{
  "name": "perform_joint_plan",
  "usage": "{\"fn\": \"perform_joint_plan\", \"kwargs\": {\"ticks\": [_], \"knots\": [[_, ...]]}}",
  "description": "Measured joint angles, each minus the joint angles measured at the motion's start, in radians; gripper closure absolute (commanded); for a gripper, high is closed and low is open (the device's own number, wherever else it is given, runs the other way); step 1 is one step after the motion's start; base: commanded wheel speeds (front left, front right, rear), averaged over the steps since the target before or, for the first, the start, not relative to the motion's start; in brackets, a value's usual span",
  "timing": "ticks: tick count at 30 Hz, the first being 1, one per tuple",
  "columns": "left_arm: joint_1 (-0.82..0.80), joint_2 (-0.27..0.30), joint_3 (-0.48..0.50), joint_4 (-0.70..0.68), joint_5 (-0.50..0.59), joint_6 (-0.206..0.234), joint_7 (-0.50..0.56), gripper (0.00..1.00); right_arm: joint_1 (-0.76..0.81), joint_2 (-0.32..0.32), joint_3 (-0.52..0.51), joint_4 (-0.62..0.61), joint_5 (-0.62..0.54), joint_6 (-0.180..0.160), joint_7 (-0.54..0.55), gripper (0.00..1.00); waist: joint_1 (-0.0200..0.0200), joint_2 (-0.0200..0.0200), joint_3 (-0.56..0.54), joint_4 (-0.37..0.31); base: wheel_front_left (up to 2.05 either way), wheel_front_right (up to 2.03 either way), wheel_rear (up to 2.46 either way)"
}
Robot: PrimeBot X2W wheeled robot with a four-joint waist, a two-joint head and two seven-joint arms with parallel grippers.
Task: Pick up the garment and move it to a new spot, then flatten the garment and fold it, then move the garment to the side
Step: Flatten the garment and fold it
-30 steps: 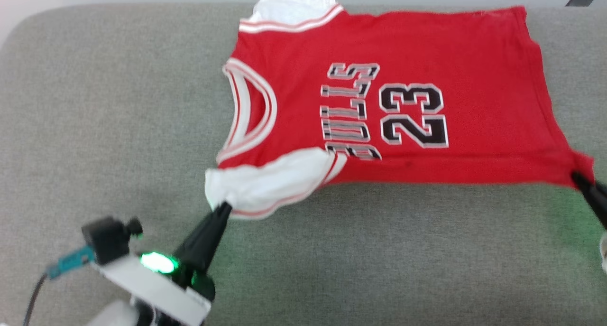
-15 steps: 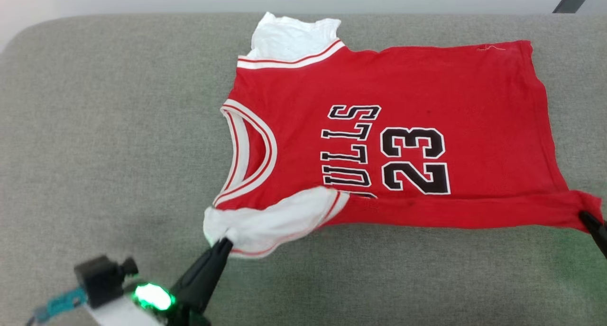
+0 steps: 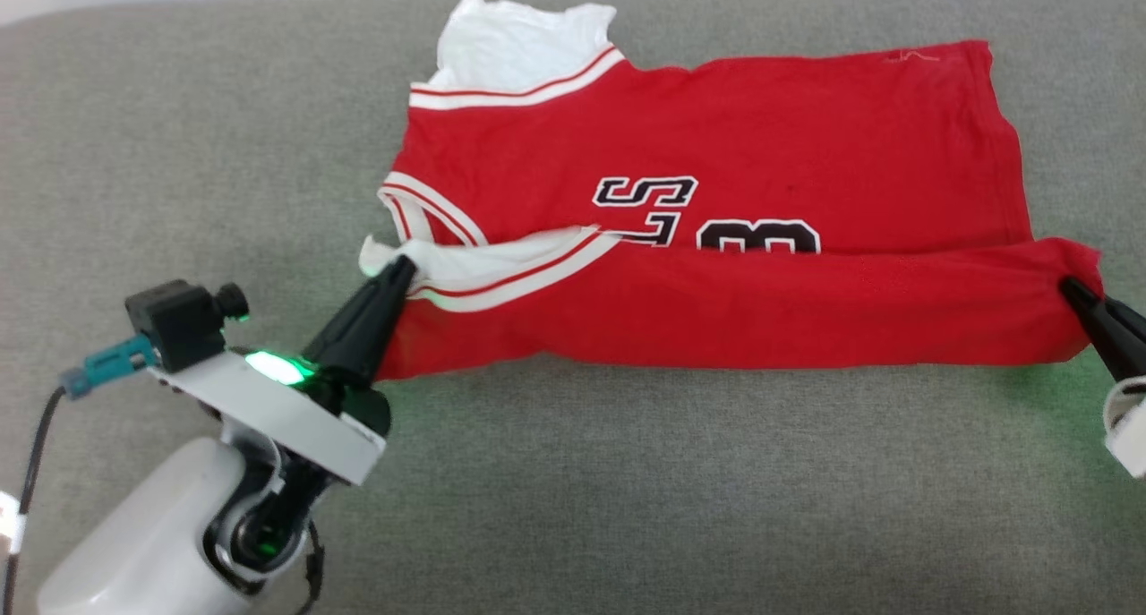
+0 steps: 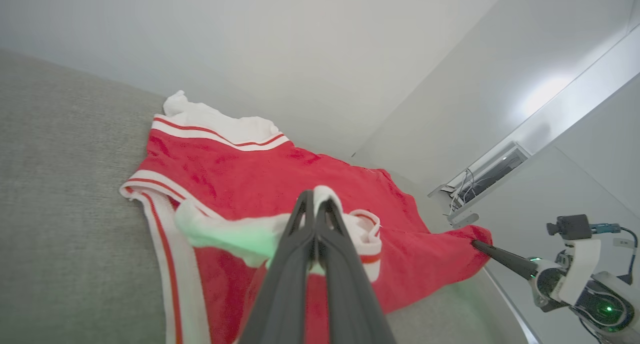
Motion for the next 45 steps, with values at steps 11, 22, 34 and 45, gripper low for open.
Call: {"fn": "perform_joint_plan", "kwargs": {"ticks": [11, 22, 34, 45], "knots": [[-0.08, -0.082, 0.021, 0.224, 0.018, 0.0, -0.007, 1.0, -0.155, 0.048, 0.099, 0.197, 0.01, 0.0, -0.1, 1.0, 0.0001, 0.0, 0.067, -0.015, 0.0, 0.0, 0.0], [-0.125, -0.103, 0.006, 0.396, 0.146, 0.0, -0.007, 0.0, -0.22, 0.067, 0.204, 0.343, 0.018, 0.0, -0.218, 0.0, 0.0001, 0.0, 0.05, -0.006, 0.0, 0.0, 0.0], [-0.213, 0.067, -0.082, 0.342, 0.218, 0.039, 0.185, 0.0, -0.201, 0.056, 0.202, 0.369, 0.028, 0.0, -0.328, 0.0, 0.0001, 0.0, -0.045, 0.009, 0.0, 0.0, 0.0], [-0.148, 0.178, -0.195, 0.01, 0.037, 0.257, 0.773, 0.0, -0.178, 0.056, 0.181, 0.272, 0.007, 0.0, -0.31, 0.0, 0.0001, 0.0, -0.045, -0.01, 0.0, 0.0, 0.0]]}}
